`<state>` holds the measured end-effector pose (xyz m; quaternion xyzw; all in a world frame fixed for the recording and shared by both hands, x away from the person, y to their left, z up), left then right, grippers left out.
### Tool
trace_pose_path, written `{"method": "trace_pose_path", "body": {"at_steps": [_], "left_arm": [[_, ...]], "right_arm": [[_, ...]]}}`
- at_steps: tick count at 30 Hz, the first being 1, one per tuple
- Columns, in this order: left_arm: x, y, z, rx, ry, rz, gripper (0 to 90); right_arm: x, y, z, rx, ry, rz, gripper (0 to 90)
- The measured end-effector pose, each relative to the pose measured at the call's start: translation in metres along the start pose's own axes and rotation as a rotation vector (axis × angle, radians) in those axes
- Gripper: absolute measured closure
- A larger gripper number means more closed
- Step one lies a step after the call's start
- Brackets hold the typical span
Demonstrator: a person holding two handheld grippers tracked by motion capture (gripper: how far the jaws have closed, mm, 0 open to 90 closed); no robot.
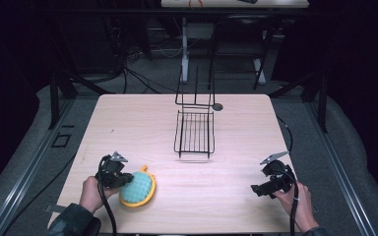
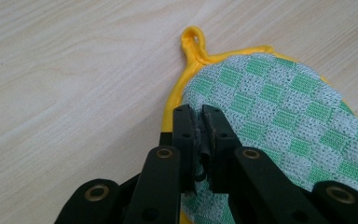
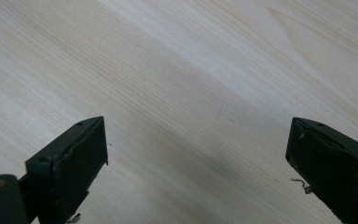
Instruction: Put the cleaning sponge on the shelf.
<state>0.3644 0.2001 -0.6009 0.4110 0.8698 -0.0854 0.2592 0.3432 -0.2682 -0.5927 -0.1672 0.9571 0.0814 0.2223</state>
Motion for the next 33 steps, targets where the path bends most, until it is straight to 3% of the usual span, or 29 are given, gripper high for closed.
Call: {"method": "trace_pose_path", "body": {"at_steps": [12,33], "left_arm": [[-0.003,-0.003,-0.012,-0.012,-0.049,0.019,87.4],[-0.019,-0.01,-0.044,-0.084,-0.126,0.079,88.1]], "right_arm": [[0.0,-0.003,-0.001,0.004,0.005,0.002,4.8],[0.001,-0.005,-0.001,0.007,0.004,0.007,4.7]]}}
Point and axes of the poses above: each handheld gripper's, and its own axes: z roughly forward along the jaws, x roughly out of its underside, y roughly to its left, the point moved 7 cm from there along z, roughly forward along the jaws, and after that the axes turned 13 degrees about z, right-handed, at the moved point
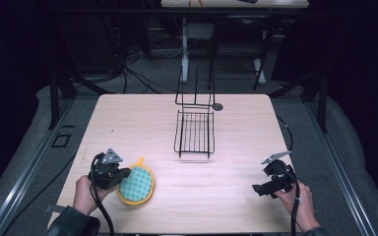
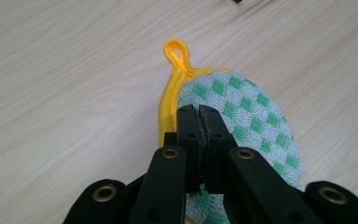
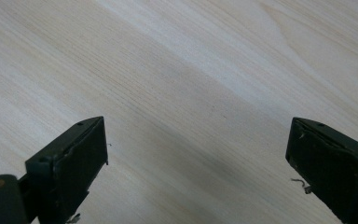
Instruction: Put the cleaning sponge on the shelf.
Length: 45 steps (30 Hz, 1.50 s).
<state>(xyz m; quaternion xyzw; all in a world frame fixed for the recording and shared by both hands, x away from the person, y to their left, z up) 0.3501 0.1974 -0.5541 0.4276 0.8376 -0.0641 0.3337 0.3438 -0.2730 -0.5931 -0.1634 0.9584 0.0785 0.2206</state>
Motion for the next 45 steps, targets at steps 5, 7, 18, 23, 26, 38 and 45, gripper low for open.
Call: {"method": "trace_pose_path", "body": {"at_steps": [5,7,18,23,26,38,45], "left_arm": [[-0.003,0.0,-0.003,-0.012,-0.011,0.006,88.3],[-0.005,0.001,-0.004,-0.015,-0.016,0.008,88.2],[-0.02,0.003,-0.013,-0.023,-0.059,0.012,88.2],[-0.026,0.002,-0.016,-0.019,-0.072,0.016,88.2],[-0.029,0.002,-0.017,-0.022,-0.085,0.02,88.2],[-0.045,0.004,-0.019,-0.011,-0.123,0.024,88.2],[-0.054,0.007,-0.018,0.0,-0.142,0.027,88.2]], "right_arm": [[0.0,0.001,0.0,-0.002,-0.002,0.001,4.7],[0.0,0.001,0.0,-0.001,-0.002,0.002,4.8],[0.0,0.0,0.0,0.007,-0.001,-0.001,4.8],[0.0,0.0,0.0,0.005,0.0,0.002,4.7],[0.0,0.0,0.0,0.007,0.0,0.0,4.7],[0.0,0.0,0.0,0.008,0.0,0.0,4.8],[0.0,0.0,0.001,0.003,-0.002,0.002,4.9]]}}
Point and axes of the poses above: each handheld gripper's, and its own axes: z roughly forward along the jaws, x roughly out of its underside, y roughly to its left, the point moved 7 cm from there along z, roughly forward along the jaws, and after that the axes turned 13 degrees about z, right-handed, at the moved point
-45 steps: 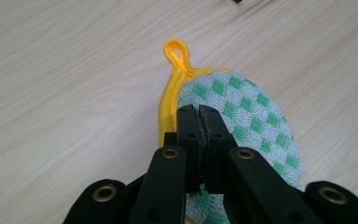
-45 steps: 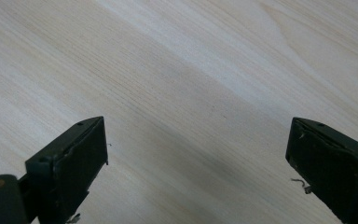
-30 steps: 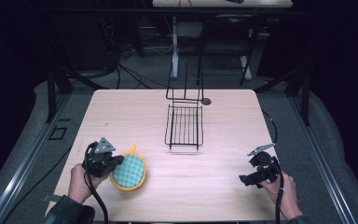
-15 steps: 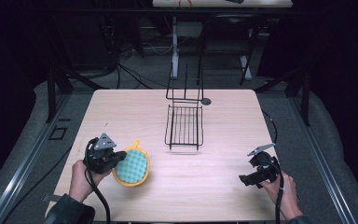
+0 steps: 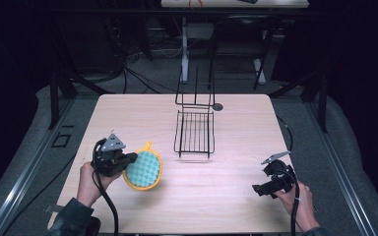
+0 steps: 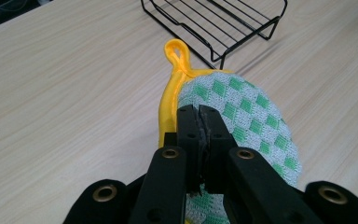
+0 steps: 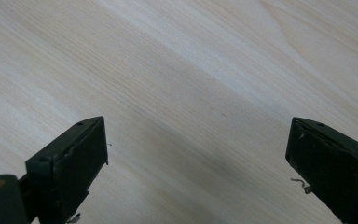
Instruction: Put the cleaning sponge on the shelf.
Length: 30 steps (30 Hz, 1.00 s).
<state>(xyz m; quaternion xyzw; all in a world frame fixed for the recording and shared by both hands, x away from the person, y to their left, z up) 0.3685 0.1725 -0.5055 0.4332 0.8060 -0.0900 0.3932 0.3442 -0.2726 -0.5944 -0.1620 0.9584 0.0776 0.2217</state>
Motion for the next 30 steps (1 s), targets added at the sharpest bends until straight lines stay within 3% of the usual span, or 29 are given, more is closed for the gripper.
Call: {"method": "trace_pose_path", "body": {"at_steps": [10,30], "left_arm": [[-0.014,0.006,0.002,0.008,-0.037,-0.011,88.2],[-0.042,0.013,0.015,0.012,-0.079,0.006,88.2]], "right_arm": [[0.0,0.0,0.0,-0.001,-0.001,0.0,4.7],[0.001,0.0,-0.001,0.002,0.007,-0.006,4.4]]}}
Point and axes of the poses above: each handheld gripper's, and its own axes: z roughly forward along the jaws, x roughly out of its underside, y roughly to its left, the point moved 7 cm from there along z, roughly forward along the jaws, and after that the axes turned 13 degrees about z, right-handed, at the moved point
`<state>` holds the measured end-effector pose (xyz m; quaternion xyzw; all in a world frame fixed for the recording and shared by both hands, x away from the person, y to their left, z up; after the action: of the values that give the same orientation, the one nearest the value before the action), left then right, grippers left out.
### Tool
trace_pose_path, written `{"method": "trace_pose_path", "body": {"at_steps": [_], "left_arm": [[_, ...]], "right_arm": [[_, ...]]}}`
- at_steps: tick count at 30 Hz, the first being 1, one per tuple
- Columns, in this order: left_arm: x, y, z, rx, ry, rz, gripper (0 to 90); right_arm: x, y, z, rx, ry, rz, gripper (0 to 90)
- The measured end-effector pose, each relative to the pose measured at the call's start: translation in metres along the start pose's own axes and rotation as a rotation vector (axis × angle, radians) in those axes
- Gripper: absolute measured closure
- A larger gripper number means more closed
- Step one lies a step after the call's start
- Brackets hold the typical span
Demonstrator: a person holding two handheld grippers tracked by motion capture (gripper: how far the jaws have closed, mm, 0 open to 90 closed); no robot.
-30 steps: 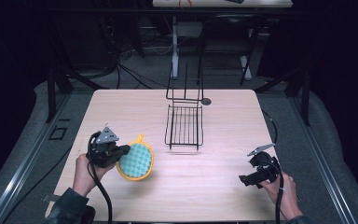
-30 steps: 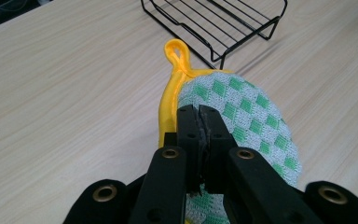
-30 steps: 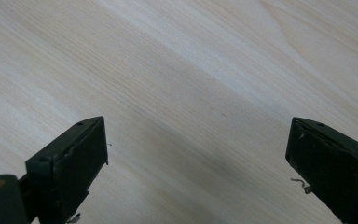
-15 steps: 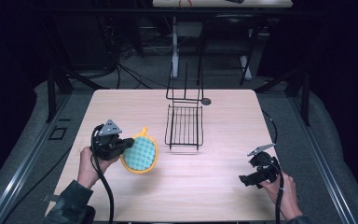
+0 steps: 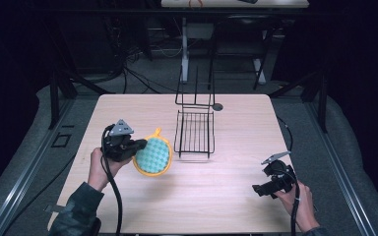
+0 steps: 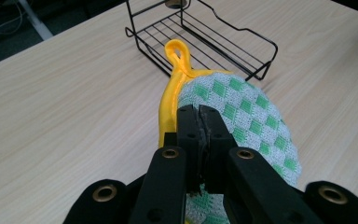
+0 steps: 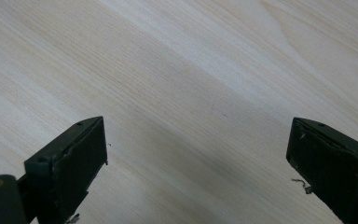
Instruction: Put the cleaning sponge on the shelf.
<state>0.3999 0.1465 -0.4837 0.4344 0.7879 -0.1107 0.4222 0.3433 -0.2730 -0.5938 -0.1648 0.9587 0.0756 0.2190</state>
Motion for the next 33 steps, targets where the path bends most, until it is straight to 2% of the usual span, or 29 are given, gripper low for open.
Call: {"method": "trace_pose_path", "body": {"at_steps": [20,22,33], "left_arm": [[-0.018,0.015,0.025,0.004,-0.027,-0.007,88.1],[-0.021,0.016,0.026,-0.01,-0.042,-0.007,88.2],[-0.034,0.017,0.043,0.0,-0.076,-0.011,88.2]], "right_arm": [[0.0,0.0,0.0,-0.002,0.002,-0.004,4.1],[0.0,0.0,0.001,-0.003,0.003,-0.005,4.1],[0.001,0.001,0.0,-0.006,0.004,-0.002,4.1]]}}
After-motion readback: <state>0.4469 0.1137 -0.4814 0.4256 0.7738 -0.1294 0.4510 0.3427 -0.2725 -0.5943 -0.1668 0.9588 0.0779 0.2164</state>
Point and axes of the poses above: each handheld gripper's, and its own axes: z roughly forward along the jaws, x roughly out of its underside, y roughly to its left, the point moved 7 cm from there along z, roughly forward along the jaws, and after that the axes turned 13 degrees about z, right-handed, at the moved point
